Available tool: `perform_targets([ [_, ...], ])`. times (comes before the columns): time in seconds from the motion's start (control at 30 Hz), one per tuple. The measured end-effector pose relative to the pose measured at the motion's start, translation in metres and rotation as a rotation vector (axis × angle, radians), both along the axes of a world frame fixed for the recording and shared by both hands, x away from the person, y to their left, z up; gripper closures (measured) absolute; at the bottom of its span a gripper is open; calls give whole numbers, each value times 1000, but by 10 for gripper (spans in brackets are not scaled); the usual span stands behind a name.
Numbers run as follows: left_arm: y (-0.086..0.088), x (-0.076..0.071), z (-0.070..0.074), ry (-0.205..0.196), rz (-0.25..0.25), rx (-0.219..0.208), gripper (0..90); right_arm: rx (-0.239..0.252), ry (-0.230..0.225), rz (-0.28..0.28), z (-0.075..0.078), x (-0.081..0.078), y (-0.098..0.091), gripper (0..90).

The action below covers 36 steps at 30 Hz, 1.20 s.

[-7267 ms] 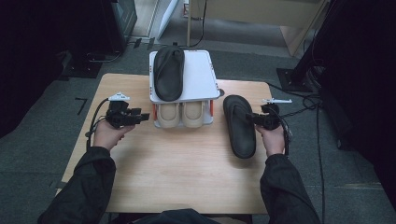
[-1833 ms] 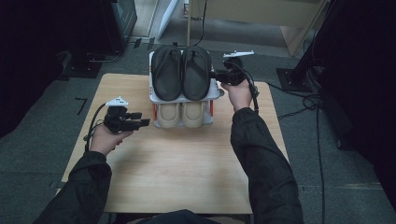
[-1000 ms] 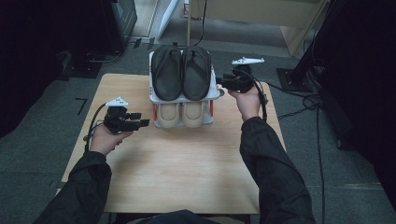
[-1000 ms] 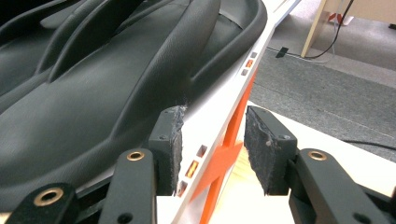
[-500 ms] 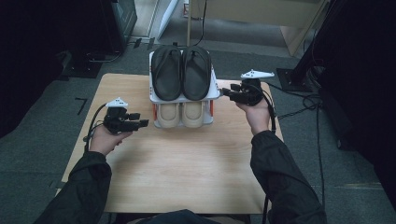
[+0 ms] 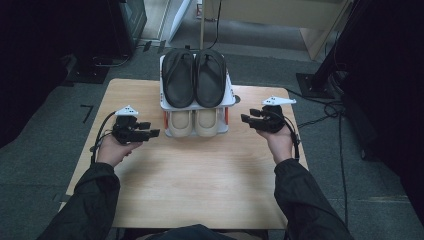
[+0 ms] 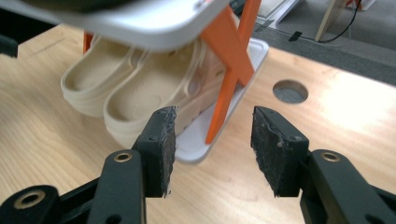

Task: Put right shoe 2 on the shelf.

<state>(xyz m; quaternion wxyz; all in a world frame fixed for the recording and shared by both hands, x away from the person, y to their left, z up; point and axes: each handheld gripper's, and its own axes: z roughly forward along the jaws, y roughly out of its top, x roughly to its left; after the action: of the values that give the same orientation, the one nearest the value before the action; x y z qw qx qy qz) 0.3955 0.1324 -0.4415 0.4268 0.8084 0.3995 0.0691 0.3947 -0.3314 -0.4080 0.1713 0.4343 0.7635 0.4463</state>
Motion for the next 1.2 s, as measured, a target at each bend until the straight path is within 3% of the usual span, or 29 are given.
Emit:
perform_targets([
  [0.4,-1,2,-3,11,-4,13,403,2,49,37,-48,-24,-4,498],
  [0.53,-2,3,-4,6,-2,17,397,5,65,51,-57,-28,-5,498],
  [0.8,-4,4,-8,26,-6,23,370,-8,108,97,-67,-31,4,483],
  [1.2,-7,4,-9,21,-9,46,367,-1,89,85,-65,-28,3,476],
])
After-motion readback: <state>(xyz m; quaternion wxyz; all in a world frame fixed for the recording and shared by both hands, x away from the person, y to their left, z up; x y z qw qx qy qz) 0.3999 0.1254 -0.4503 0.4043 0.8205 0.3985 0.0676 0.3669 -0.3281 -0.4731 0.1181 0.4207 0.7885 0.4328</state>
